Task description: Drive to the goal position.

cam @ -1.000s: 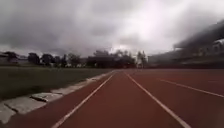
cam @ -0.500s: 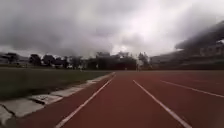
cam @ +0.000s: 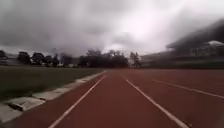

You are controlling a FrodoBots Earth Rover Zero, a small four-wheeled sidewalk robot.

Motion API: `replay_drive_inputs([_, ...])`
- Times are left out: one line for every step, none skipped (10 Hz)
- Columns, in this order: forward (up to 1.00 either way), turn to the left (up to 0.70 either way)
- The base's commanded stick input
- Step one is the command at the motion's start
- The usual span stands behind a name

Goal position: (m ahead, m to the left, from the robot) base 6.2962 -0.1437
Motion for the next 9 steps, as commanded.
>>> replay_drive_inputs([0.7, -0.35])
replay_drive_inputs([0.7, -0.35])
replay_drive_inputs([0.7, -0.35])
replay_drive_inputs([0.7, -0.35])
replay_drive_inputs([0.7, -0.35])
replay_drive_inputs([0.7, -0.35])
replay_drive_inputs([0.7, -0.29])
replay_drive_inputs([0.7, -0.22])
replay_drive_inputs([0.7, -0.15])
